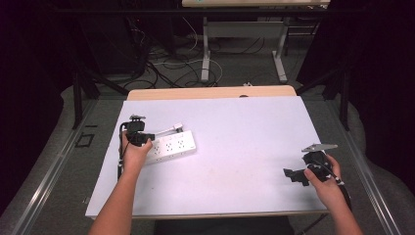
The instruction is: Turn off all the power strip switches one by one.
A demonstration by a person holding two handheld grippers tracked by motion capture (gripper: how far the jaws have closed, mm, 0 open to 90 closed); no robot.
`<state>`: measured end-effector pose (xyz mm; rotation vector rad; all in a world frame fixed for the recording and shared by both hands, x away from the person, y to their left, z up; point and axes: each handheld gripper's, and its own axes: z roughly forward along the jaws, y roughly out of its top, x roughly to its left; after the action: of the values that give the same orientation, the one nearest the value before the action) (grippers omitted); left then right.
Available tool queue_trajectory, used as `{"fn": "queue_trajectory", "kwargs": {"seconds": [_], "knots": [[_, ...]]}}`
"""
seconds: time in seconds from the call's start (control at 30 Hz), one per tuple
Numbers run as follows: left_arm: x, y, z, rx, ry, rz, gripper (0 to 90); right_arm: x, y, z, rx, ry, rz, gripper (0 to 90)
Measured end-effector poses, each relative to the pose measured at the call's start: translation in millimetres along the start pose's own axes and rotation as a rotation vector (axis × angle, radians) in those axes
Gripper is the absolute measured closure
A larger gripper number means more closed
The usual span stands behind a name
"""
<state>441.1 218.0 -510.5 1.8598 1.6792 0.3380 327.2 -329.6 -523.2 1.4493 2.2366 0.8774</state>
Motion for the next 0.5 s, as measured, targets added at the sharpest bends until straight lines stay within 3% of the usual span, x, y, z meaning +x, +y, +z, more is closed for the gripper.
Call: {"fn": "queue_trajectory", "kwargs": {"seconds": [0.07,0.5], "knots": [[-0.7,0.8,0.2,0.020,-0.008,0.007,90.0,0.1,0.0,0.1,0.000,0.000,0.001,0.0],[-5.6,-0.6,11.5,0.007,-0.005,-0.005,90.0,0.1,0.1,0.5,0.003,0.005,-0.001,0.0]]}}
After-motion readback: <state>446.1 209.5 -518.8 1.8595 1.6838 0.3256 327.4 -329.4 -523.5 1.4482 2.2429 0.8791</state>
